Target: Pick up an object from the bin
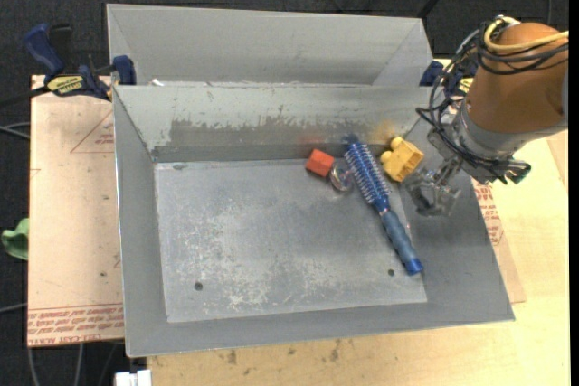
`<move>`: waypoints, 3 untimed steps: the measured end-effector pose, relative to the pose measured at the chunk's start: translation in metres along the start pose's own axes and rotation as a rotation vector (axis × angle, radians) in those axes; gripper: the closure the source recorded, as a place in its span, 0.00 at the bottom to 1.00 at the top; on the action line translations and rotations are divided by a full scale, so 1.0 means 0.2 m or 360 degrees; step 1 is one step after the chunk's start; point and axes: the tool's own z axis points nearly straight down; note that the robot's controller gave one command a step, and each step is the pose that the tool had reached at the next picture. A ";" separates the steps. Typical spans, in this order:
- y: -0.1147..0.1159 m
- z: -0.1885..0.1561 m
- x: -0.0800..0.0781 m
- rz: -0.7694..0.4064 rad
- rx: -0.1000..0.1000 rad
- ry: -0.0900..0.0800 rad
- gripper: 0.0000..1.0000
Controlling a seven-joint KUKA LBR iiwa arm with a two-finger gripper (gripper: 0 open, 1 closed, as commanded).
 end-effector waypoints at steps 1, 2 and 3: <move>0.00 -0.84 -0.05 -0.0001 0.0017 -0.0009 1.00; 0.21 -0.41 0.10 -0.0392 -0.0007 0.0007 1.00; 0.27 0.08 0.18 -0.0626 -0.0013 0.0006 1.00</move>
Offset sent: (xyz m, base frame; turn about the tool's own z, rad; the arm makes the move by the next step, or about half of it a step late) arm 0.0042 0.0063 0.1625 -0.0036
